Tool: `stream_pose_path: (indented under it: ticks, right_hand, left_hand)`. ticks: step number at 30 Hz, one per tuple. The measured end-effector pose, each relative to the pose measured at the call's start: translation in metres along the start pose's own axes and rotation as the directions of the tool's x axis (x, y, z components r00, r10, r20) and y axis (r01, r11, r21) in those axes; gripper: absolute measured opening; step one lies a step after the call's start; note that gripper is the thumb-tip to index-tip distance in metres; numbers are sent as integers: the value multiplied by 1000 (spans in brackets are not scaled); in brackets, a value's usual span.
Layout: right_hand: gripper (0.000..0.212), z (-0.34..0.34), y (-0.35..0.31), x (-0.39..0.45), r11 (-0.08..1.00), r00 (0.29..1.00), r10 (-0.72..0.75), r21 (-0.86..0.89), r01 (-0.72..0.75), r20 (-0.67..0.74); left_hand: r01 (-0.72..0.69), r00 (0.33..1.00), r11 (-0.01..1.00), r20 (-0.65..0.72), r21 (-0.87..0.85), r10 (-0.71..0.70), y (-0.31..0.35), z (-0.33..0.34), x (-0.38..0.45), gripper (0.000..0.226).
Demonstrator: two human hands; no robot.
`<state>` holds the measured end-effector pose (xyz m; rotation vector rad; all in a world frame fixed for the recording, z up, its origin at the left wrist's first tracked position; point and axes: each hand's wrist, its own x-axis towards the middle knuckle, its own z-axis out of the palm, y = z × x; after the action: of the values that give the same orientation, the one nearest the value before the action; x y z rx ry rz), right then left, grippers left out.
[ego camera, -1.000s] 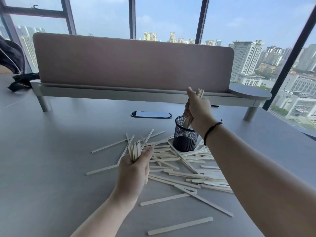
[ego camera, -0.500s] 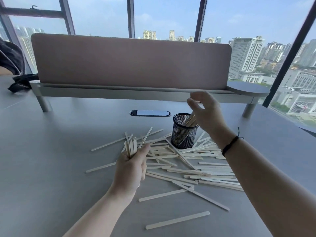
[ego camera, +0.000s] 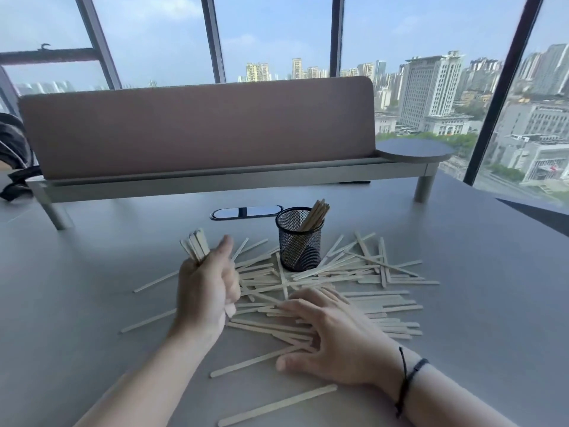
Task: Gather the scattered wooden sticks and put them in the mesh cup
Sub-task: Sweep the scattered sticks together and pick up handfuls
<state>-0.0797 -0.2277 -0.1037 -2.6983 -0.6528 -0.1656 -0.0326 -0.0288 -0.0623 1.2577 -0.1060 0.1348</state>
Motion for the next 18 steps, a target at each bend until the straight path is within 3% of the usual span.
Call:
stream_pose_path:
  ticks: [5, 10, 16, 18]
  right_hand:
    - [85, -5, 16, 2, 996, 999, 13, 84, -10, -32]
    - [83, -6, 18, 2, 997, 1000, -7, 75, 9, -21]
    - [87, -7, 23, 2, 997, 1000, 11, 70, -10, -12]
    - [87, -7, 25, 0, 997, 1000, 25, 74, -25, -8]
  left_hand:
    - [-150, 988, 988, -28, -27, 150, 52, 79, 65, 50]
    - [-54, 993, 958, -87, 281, 82, 40, 123, 124, 48]
    - [25, 997, 788, -78, 616, 29, -9, 115, 139, 35]
    - [12, 998, 771, -61, 637, 35, -13, 106, 137, 50]
